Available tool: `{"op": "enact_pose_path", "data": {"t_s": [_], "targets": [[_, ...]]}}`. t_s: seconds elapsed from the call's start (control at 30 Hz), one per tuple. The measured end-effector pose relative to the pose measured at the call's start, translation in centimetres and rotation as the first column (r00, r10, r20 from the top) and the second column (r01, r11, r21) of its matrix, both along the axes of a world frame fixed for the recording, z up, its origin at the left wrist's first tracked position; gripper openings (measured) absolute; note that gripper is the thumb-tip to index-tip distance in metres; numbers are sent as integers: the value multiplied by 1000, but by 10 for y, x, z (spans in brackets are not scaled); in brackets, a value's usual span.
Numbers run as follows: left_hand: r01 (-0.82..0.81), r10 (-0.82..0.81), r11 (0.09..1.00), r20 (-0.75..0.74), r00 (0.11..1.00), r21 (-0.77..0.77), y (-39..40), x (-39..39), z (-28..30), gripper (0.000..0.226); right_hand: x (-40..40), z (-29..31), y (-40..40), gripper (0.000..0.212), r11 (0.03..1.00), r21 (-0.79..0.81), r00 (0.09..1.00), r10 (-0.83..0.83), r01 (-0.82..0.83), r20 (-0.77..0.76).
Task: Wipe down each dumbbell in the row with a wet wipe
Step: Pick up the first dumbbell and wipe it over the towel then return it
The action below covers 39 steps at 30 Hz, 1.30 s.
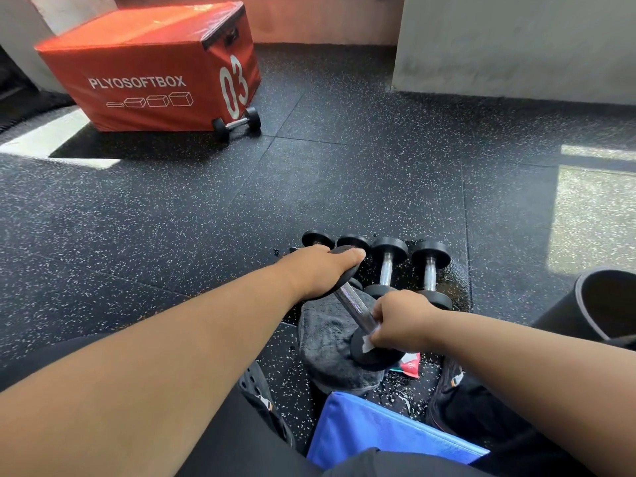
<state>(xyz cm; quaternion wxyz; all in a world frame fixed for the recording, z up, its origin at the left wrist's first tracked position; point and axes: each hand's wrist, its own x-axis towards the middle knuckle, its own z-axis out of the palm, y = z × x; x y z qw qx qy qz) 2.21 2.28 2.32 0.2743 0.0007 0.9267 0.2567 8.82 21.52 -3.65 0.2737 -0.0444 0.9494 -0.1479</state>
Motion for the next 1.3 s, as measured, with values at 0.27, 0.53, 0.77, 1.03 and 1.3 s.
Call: {"op": "enact_pose_path", "data": {"t_s": [0.27, 0.53, 0.77, 1.03, 1.3], "targets": [[32, -32, 999, -18, 999, 4, 2, 4, 5, 96, -2, -6, 2, 61, 978, -210, 993, 42, -19, 107], [2, -1, 999, -15, 1000, 44, 2, 1, 2, 103, 2, -5, -24, 78, 995, -98, 998, -32, 27, -53], [12, -12, 999, -8, 1000, 40, 6, -2, 0, 104, 2, -20, -30, 57, 999, -48, 986, 2, -10, -165], [113, -112, 993, -27, 993, 43, -2, -5, 2, 63, -10, -9, -22, 43, 990, -49, 991, 129, -131, -35], [96, -97, 995, -29, 995, -20, -6, -6, 0, 113, -15, 3, -3, 56, 992, 38, 985, 124, -121, -116]]}}
